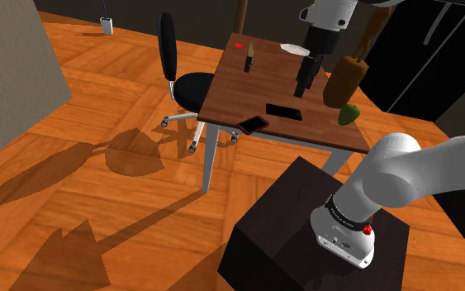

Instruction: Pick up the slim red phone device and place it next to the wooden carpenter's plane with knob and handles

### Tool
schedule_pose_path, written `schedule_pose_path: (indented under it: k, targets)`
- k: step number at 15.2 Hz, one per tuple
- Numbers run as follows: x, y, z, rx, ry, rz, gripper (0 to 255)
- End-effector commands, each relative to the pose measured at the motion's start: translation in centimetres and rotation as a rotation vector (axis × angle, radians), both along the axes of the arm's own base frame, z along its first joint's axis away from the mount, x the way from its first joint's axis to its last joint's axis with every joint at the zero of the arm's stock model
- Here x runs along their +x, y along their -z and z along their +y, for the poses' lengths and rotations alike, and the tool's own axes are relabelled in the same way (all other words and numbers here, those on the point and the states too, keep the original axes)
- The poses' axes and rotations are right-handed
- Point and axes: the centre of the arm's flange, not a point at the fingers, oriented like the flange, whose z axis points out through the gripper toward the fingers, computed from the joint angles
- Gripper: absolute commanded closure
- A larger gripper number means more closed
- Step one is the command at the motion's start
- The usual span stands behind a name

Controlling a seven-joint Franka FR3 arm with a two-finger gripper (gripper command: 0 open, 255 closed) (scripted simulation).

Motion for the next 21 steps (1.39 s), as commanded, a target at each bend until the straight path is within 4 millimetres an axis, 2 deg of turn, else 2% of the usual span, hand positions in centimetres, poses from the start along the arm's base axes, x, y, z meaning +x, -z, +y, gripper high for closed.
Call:
schedule_pose_path:
  k: [1, 6, 12, 17, 21]
  targets:
    - [0.0, 0.0, 0.0, 0.000, 0.000, 0.000, 0]
    - [2.8, 4.8, 7.9, -0.280, 0.024, -0.026, 0]
    - [6.6, 13.0, 15.1, -0.615, 0.053, -0.057, 0]
    - [10.0, 21.2, 18.7, -0.895, 0.078, -0.083, 0]
    - [13.0, 28.2, 19.8, -1.119, 0.097, -0.104, 0]
